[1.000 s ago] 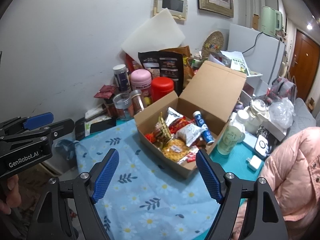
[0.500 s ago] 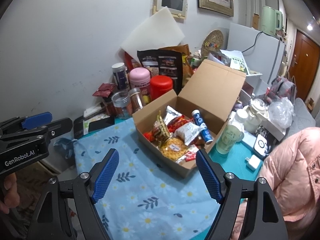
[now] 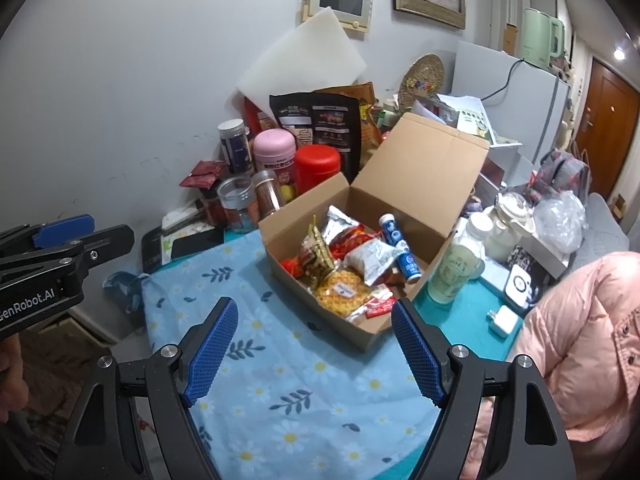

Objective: Organize snacks

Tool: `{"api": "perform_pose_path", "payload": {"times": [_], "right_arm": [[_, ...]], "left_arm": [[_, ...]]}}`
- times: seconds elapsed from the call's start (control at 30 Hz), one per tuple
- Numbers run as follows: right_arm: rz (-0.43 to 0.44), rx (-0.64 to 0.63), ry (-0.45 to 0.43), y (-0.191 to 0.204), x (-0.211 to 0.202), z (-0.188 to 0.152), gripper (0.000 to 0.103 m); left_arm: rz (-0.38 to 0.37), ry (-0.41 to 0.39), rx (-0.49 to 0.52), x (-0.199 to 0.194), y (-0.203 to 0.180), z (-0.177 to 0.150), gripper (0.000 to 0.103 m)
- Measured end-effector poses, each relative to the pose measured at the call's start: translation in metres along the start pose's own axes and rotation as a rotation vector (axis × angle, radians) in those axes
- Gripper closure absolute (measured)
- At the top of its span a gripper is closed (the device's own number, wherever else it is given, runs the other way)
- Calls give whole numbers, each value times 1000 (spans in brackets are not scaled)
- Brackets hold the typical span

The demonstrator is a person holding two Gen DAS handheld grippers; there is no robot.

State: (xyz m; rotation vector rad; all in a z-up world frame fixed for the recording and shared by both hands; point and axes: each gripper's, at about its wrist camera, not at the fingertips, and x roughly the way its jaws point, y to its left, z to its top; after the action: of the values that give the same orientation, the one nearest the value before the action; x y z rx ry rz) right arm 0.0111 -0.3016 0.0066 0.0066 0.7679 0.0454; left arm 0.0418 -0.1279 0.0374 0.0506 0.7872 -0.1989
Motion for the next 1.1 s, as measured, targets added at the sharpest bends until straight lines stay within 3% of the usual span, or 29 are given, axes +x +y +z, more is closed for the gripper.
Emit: {"api": "perform_pose_path", "payload": {"times": [0.5, 1.1], "right_arm": [[-27, -28, 4, 2, 0, 3, 21], [-29, -30, 16, 1, 4, 4, 21]], "left_arm": [[6, -42, 8, -5, -1, 5, 45], [22, -26, 7, 0, 2, 4, 45]]}}
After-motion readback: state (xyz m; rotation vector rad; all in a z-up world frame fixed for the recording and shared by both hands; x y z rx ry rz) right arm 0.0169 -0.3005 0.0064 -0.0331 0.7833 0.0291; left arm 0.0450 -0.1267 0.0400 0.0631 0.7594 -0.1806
